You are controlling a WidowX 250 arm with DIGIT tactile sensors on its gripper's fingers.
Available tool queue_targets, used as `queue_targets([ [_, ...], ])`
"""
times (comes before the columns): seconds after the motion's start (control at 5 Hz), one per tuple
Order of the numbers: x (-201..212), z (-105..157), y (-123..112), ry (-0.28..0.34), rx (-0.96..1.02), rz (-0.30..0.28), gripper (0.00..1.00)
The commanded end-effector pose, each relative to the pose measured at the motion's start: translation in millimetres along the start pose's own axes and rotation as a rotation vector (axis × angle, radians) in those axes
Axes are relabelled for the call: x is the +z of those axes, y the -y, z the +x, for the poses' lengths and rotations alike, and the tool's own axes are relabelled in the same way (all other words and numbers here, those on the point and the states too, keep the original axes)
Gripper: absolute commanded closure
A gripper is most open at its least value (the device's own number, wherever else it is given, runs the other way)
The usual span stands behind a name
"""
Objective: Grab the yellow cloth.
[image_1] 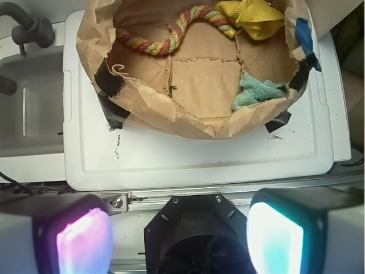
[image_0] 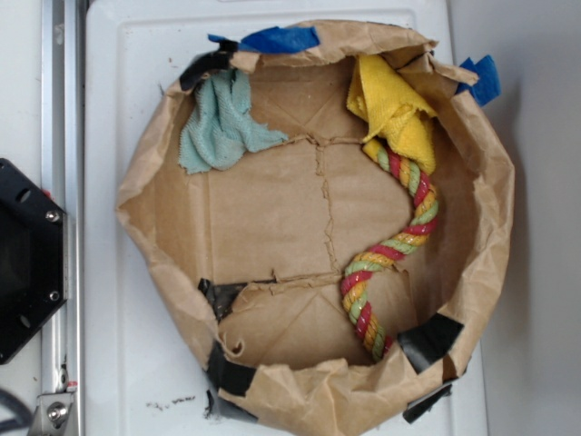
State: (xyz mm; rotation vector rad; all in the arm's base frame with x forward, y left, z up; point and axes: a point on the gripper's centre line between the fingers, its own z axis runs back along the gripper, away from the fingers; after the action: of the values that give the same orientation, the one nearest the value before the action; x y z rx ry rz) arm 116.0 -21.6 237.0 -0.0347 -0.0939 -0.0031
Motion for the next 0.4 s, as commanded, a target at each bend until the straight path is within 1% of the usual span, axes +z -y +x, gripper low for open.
queue_targets([
  [0.0,0.0,0.0,0.0,0.000,0.000,0.000,0.00],
  [0.2,-8.5,42.9,-5.2,0.005,0.041,0.028,0.00],
])
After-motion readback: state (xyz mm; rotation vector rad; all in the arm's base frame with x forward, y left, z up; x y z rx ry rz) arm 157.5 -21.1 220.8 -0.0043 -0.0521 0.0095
